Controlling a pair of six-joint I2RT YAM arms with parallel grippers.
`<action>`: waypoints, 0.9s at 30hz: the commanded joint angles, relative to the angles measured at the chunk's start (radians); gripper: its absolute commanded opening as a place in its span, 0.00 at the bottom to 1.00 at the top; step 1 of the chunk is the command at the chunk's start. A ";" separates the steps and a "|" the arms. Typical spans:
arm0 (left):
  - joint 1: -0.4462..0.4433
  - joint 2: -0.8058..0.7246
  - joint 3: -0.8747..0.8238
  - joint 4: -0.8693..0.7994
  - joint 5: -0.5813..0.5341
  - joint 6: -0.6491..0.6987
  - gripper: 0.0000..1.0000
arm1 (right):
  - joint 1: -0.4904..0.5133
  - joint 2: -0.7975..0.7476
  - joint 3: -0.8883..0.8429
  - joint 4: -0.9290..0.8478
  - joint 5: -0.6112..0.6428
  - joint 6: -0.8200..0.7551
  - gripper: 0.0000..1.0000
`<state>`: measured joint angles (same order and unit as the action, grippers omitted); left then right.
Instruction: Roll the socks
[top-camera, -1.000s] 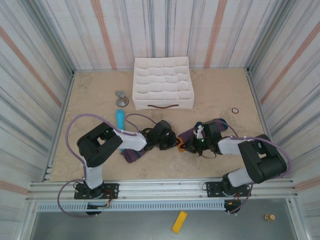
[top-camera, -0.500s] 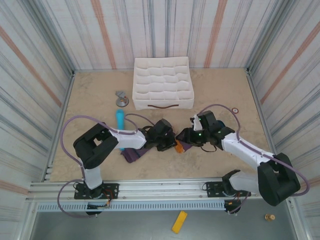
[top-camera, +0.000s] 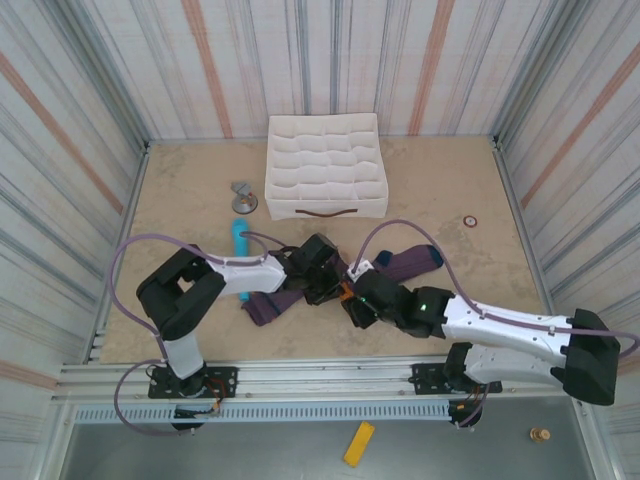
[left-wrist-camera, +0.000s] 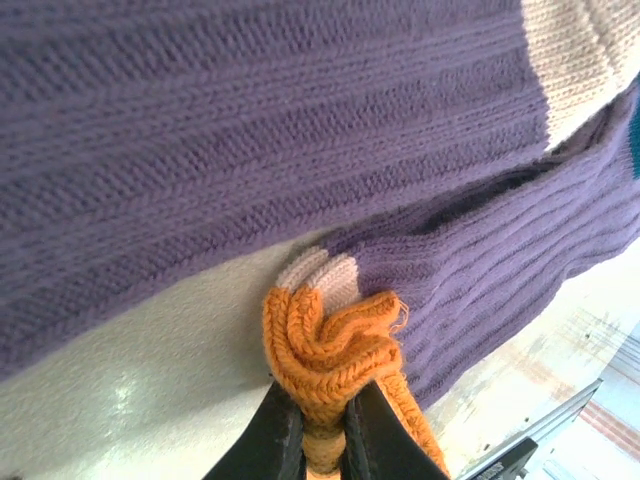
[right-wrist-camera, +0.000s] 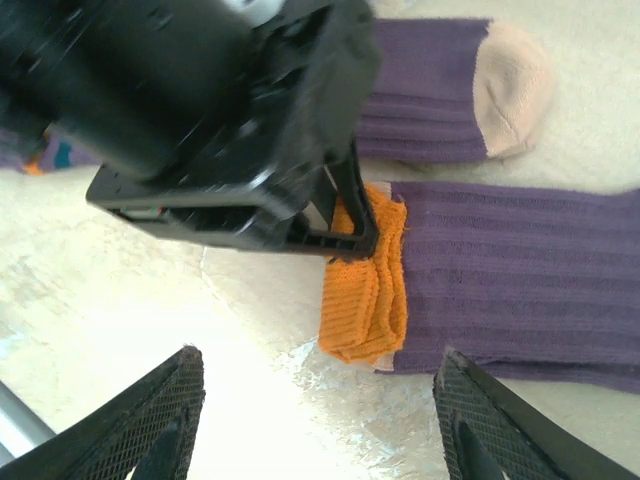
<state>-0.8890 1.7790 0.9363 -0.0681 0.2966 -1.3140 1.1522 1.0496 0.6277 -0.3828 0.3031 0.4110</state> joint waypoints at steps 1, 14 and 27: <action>0.017 -0.041 0.024 -0.086 0.029 -0.027 0.00 | 0.089 0.035 -0.018 0.031 0.230 -0.087 0.65; 0.038 -0.006 0.021 -0.039 0.111 -0.048 0.00 | 0.225 0.338 -0.020 0.215 0.426 -0.189 0.64; 0.051 0.000 0.024 -0.038 0.148 -0.034 0.00 | 0.215 0.485 -0.036 0.286 0.486 -0.101 0.51</action>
<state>-0.8490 1.7763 0.9428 -0.1036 0.4198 -1.3441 1.3697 1.5047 0.5968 -0.1192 0.7471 0.2634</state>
